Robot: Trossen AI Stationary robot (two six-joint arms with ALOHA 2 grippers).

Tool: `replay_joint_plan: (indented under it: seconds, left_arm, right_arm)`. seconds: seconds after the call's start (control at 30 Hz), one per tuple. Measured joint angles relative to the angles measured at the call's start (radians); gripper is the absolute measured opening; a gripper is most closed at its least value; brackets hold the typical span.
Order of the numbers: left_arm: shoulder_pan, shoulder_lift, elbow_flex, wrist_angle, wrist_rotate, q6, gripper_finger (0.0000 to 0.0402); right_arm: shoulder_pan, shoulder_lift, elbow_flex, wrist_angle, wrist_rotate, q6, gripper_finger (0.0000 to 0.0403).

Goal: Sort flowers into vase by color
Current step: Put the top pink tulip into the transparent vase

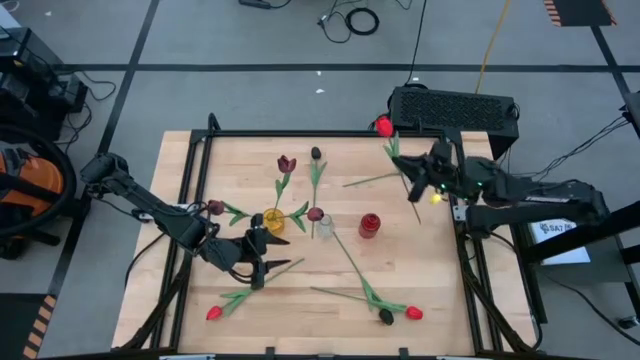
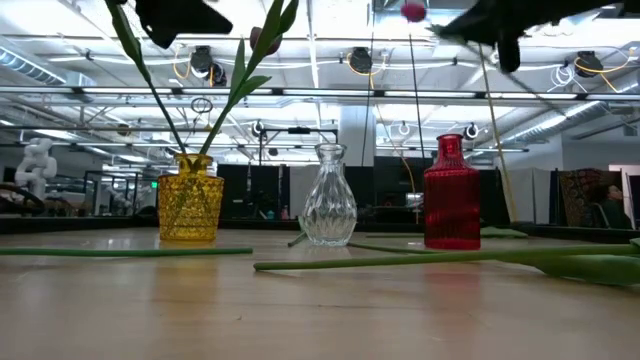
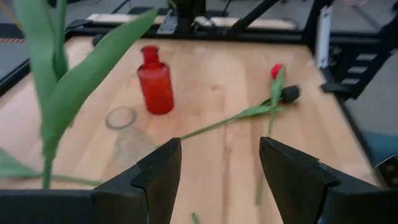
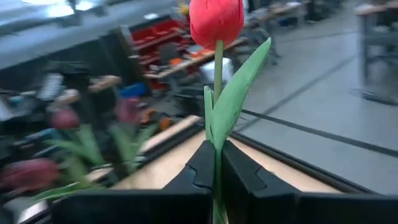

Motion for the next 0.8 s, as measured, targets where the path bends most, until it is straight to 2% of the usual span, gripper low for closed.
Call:
replay_joint_plan:
  seconds: [0.23, 0.5, 0.8]
  left_arm:
    - [-0.034, 0.000, 0.000, 0.144, 0.007, 0.061, 0.0224]
    - [-0.043, 0.002, 0.000, 0.295, 0.006, 0.091, 0.0224]
    - [-0.037, 0.140, 0.001, 0.635, 0.013, 0.230, 0.0224]
  right_arm:
    - [0.143, -0.013, 0.000, 0.029, 0.082, -0.026, 0.0006]
    - [0.227, 0.032, 0.000, 0.213, 0.104, -0.066, 0.0006]
    - [0.325, 0.111, 0.000, 0.381, 0.101, -0.108, 0.0006]
